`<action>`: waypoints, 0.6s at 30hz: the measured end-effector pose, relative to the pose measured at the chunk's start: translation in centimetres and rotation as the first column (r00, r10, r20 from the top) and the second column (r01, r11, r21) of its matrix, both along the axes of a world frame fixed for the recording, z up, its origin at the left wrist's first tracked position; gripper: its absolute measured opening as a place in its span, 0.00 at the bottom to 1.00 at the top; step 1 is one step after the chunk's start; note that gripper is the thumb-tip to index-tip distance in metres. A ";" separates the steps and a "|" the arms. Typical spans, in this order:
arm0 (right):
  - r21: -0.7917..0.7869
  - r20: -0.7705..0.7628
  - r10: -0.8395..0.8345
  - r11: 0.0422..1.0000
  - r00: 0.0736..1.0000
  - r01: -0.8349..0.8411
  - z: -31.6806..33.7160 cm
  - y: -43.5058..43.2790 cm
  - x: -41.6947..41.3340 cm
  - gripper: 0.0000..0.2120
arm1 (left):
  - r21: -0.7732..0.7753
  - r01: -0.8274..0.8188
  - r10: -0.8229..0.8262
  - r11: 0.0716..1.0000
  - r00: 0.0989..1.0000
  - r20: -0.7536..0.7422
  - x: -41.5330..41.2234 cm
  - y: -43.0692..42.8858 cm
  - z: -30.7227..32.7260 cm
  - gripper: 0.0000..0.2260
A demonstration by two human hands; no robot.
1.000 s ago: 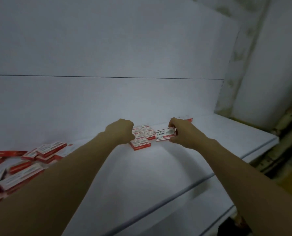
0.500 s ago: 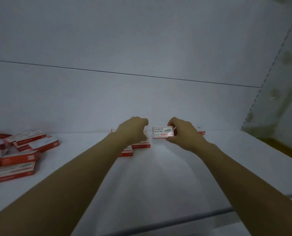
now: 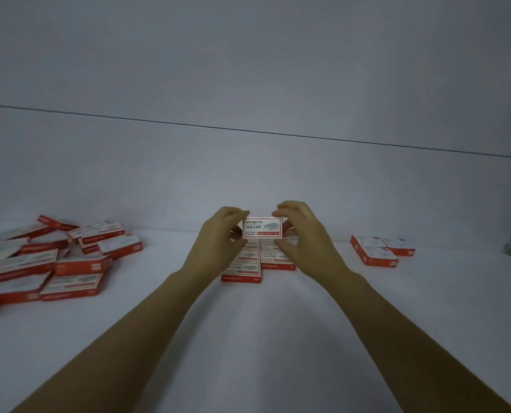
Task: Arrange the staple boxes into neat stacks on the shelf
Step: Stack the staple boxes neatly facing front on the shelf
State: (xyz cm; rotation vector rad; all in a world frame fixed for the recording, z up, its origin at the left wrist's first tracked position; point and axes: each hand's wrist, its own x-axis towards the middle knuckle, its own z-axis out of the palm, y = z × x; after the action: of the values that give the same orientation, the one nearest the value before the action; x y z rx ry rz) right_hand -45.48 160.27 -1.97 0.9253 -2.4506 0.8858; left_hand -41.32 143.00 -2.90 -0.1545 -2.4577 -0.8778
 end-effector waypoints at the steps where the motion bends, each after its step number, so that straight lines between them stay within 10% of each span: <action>1: -0.031 0.036 0.007 1.000 0.999 -0.006 0.0 -0.3 -0.1 0.21 | 0.056 -0.003 0.002 0.998 1.000 0.017 -0.1 -0.4 -0.4 0.23; 9: -0.448 0.545 0.226 0.892 0.807 0.053 0.0 -1.6 -1.5 0.14 | 0.668 0.057 -0.196 0.742 0.971 0.134 0.0 -2.6 -0.5 0.12; 18: -0.468 0.783 0.293 0.859 0.549 0.209 -0.3 -3.6 -1.9 0.22 | 0.749 -0.090 -0.218 0.656 0.928 0.302 -0.5 -2.8 0.1 0.17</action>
State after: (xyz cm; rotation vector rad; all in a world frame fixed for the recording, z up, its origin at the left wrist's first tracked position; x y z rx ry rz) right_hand -47.34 156.66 -2.30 0.3511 -2.5868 2.3267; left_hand -41.83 140.17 -2.81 0.2545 -2.1628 -2.0514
